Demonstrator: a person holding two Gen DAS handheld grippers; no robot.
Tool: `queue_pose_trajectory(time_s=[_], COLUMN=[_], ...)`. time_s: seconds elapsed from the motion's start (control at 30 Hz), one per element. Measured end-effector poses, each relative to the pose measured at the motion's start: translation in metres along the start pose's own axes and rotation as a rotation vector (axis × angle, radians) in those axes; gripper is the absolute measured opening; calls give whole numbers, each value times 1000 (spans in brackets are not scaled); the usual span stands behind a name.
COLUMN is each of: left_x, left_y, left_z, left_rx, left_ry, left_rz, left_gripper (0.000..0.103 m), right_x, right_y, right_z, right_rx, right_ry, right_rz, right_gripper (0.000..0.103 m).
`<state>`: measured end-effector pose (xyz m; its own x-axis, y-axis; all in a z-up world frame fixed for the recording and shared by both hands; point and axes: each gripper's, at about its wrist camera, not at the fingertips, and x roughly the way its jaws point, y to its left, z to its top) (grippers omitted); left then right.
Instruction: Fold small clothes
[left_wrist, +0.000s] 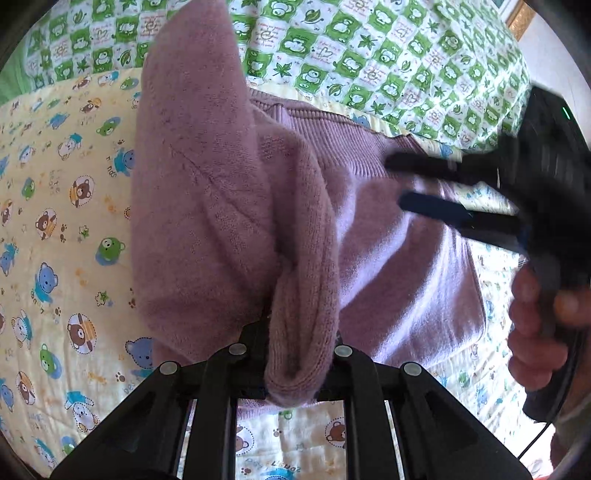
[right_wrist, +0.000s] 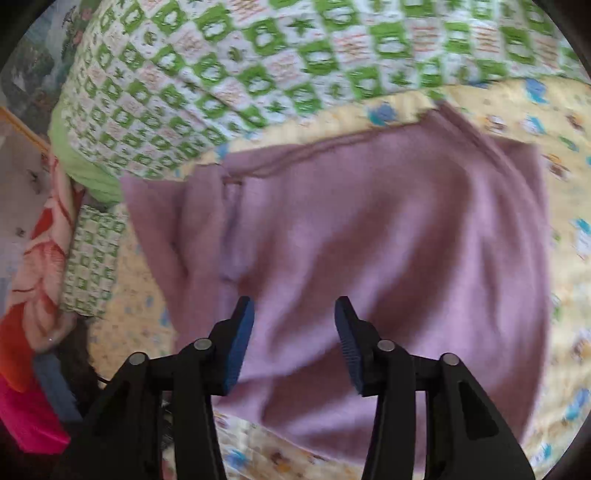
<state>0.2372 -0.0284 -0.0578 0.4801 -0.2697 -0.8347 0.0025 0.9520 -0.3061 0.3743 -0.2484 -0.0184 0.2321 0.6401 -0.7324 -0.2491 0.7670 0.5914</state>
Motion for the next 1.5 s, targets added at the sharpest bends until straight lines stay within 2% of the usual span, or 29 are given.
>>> queue_pose_trajectory(time_s=[0.03, 0.1, 0.27, 0.33, 0.43, 0.47, 0.5, 0.53, 0.6, 0.7, 0.87, 1.1, 1.27, 1.37, 1.5], left_x=[2, 2, -3, -4, -4, -5, -6, -8, -13, -20, -29, -24, 4, 23, 33], left_y=[1, 4, 16, 18, 18, 18, 17, 17, 13, 9, -19, -89, -127, -137, -143], left_z=[1, 2, -5, -5, -5, -5, -4, -5, -4, -2, 5, 9, 4, 4, 9], left_rx=[-6, -21, -45, -52, -48, -47, -43, -42, -47, -41, 9, 157, 228, 249, 257], left_ry=[2, 4, 4, 4, 2, -1, -4, -6, -9, -12, -13, 10, 57, 88, 101], left_rz=[-2, -8, -13, -11, -3, 1, 5, 4, -10, -41, -125, -241, -267, -263, -256], left_gripper=[13, 13, 13, 13, 13, 13, 13, 13, 13, 13, 13, 13, 13, 12, 12], right_x=[7, 21, 71, 90, 111, 116, 119, 124, 127, 114, 68, -8, -49, -56, -57], right_y=[7, 16, 54, 69, 87, 91, 93, 95, 94, 88, 64, 3, -59, -92, -114], right_z=[9, 19, 40, 47, 58, 61, 64, 68, 71, 72, 71, 68, 54, 45, 41], right_rx=[5, 6, -51, -84, -126, -135, -143, -144, -135, -129, -103, -39, 47, 107, 144], right_ry=[10, 36, 137, 170, 190, 189, 191, 203, 212, 174, 83, -42, -105, -125, -134], right_rz=[59, 149, 272, 292, 269, 256, 246, 234, 207, 218, 222, 153, 95, 86, 92], right_gripper=[65, 73, 75, 75, 75, 72, 55, 35, 17, 16, 15, 15, 15, 15, 15])
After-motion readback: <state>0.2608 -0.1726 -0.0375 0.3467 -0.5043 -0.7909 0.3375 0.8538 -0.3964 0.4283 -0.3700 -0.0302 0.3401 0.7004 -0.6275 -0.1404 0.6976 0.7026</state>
